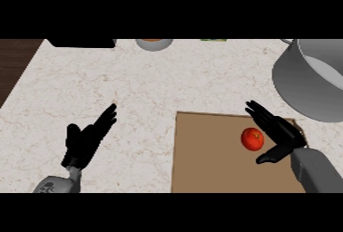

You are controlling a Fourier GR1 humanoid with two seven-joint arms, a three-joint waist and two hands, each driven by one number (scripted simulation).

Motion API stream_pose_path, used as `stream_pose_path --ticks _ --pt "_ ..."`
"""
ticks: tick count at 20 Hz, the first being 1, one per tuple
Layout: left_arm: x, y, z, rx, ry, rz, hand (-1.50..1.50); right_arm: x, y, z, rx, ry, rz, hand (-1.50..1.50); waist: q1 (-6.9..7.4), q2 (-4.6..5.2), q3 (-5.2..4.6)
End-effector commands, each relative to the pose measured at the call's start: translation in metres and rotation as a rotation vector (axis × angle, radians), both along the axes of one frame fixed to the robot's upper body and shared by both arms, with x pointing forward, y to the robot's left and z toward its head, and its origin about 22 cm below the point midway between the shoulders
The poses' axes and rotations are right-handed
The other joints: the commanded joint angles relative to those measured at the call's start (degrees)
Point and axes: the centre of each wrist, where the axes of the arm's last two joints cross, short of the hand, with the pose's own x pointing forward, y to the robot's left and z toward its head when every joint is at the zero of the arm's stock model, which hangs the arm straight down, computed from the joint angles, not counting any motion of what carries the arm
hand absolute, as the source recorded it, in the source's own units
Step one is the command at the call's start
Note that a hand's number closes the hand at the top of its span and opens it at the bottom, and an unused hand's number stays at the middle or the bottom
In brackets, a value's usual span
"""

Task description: Pick the tomato from the tray and place it in the pot

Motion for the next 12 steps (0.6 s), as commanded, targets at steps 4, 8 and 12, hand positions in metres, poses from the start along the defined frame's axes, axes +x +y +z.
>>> stream_pose_path --ticks 4,8,12 --pt "0.002 0.002 -0.013 0.007 0.002 -0.013 0.0 -0.014 0.031 -0.025 0.036 -0.104 0.12 1.5 0.07 0.94 0.99" --pt "0.008 -0.011 -0.003 -0.001 -0.021 -0.007 0.0 -0.028 0.036 -0.039 0.113 -0.063 0.095 1.5 0.26 1.11 1.06" --pt "0.005 0.0 -0.004 0.016 -0.005 -0.023 0.0 -0.04 0.046 -0.05 0.176 -0.057 0.048 1.5 0.03 0.9 1.01"
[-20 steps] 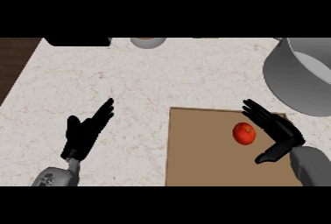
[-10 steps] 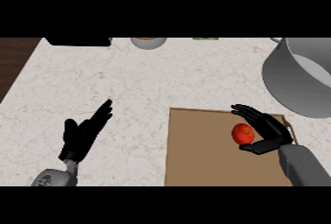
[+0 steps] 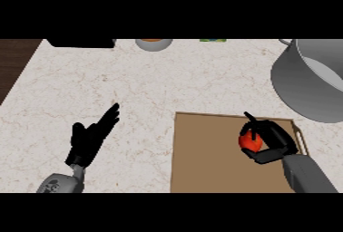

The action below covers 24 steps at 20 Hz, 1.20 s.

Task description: Pick the tomato from the tray and place it in the pot

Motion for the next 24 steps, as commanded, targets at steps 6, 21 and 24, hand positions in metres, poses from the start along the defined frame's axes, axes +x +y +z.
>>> stream_pose_path --ticks 6,21,24 --pt "0.01 0.004 0.012 -0.001 -0.018 0.032 0.0 -0.054 -0.097 0.001 0.038 -0.072 -0.231 1.5 -1.25 1.03 1.61" --pt "-0.001 0.0 -0.002 0.0 0.0 0.022 0.0 -0.153 -0.283 0.115 -0.5 -0.281 -0.893 1.5 0.49 1.36 1.91" --pt "0.002 0.0 -0.005 0.0 0.013 -0.008 0.0 -0.143 -0.286 0.127 -0.588 -0.309 -0.913 1.5 0.67 1.4 1.86"
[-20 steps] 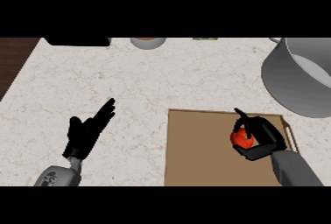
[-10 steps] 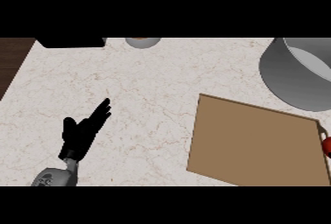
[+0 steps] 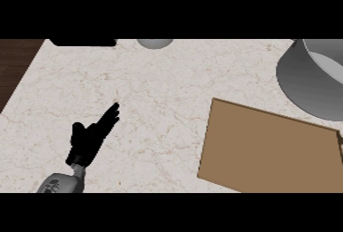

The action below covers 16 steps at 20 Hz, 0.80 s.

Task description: Pick the tomato from the tray and place it in the pot

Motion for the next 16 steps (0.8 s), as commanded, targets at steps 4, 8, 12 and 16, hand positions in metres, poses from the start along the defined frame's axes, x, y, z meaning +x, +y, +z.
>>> stream_pose_path --ticks 4,8,12,16 --pt "-0.001 -0.001 -0.009 0.012 0.005 -0.015 0.0 0.009 -0.018 0.038 -0.202 -0.075 -0.012 1.5 0.19 -0.14 -0.17" --pt "-0.01 -0.001 -0.005 0.002 -0.001 -0.005 0.0 0.033 -0.021 0.069 -0.27 -0.048 -0.032 1.5 0.47 -0.34 -0.28" --pt "0.0 0.01 0.004 0.021 0.012 -0.005 0.0 0.066 -0.014 0.099 -0.339 -0.008 -0.015 1.5 0.07 -0.47 -0.4" --pt "0.007 -0.001 0.003 -0.005 0.001 -0.014 0.0 0.102 -0.002 0.129 -0.372 0.013 -0.025 1.5 1.08 -0.08 -0.33"
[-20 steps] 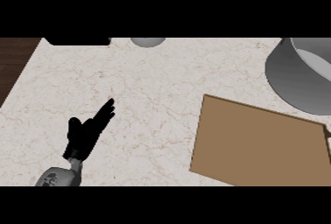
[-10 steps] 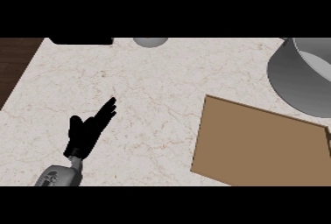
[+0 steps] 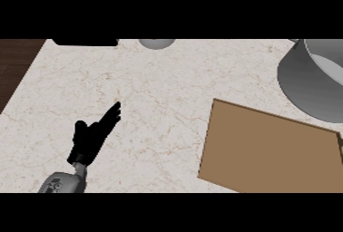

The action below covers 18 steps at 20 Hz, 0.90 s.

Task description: Pick the tomato from the tray and place it in the pot

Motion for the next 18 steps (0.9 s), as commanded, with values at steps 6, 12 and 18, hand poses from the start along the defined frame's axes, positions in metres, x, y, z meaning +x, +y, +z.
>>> stream_pose_path --ticks 6,12,18 --pt "0.004 0.008 -0.005 -0.021 0.003 -0.02 0.0 0.081 0.05 0.026 -0.132 0.15 0.019 1.5 0.59 0.22 -0.08" --pt "0.003 0.002 0.001 -0.009 0.003 -0.048 0.0 0.108 0.065 0.056 -0.208 0.259 0.003 1.5 2.11 0.63 0.03" --pt "0.013 -0.004 0.007 -0.015 -0.025 -0.051 0.0 0.13 0.094 0.033 -0.502 0.381 -0.069 1.5 2.74 1.06 -0.04"
